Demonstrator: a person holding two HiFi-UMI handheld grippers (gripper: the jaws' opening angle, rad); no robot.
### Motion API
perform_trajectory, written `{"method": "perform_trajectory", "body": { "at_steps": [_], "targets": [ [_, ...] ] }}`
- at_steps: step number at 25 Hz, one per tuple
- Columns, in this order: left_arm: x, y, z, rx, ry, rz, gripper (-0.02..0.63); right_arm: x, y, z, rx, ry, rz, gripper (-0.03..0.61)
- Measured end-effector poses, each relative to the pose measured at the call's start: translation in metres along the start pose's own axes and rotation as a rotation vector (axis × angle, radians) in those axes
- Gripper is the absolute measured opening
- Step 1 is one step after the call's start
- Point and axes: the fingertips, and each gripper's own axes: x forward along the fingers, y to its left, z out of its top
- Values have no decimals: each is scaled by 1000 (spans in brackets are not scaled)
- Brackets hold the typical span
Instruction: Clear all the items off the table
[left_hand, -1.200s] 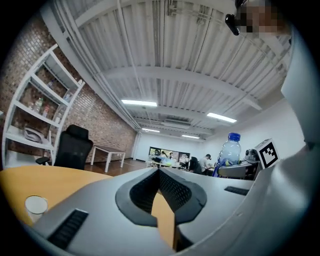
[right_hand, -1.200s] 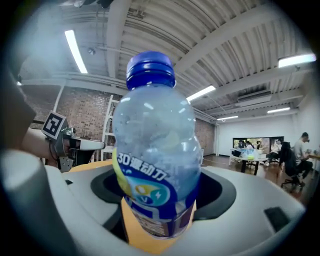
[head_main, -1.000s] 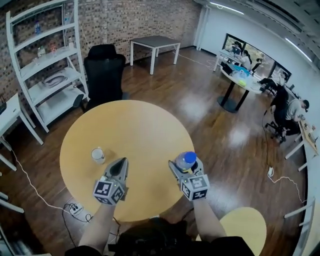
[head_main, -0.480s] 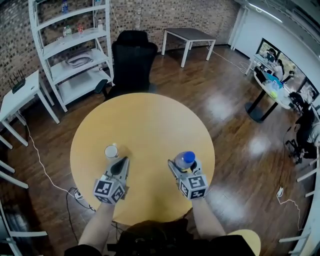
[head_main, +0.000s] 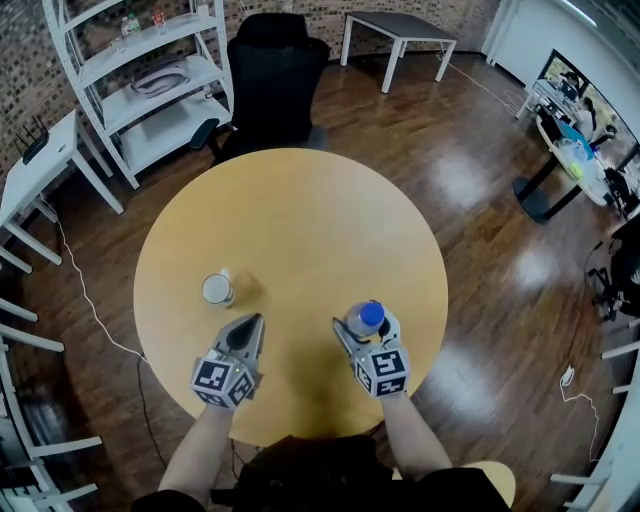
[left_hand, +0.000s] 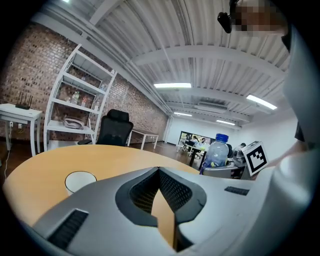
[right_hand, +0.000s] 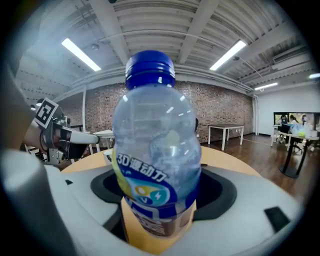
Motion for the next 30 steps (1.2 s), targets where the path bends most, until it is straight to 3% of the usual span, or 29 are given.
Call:
{"method": "perform_trajectory", "body": {
  "at_steps": [9,23,27,29,30],
  "targets": [
    [2,10,-45,-49,80,52,0,23,4,-53,30,76,21,383],
    [-21,15,-69,-89,118,76,0,29,6,-58,36,-15,-5,380],
    [-29,16,-69,-89,116,67,0,35,5,-69,37,17,-11,382],
    [-31,16,-64,-83,108,58,0,35,2,-79,63,53,-22,477],
    [-32,15,-59,-77,100,54,0,33,1,-81,77,62,-22,478]
  ]
}}
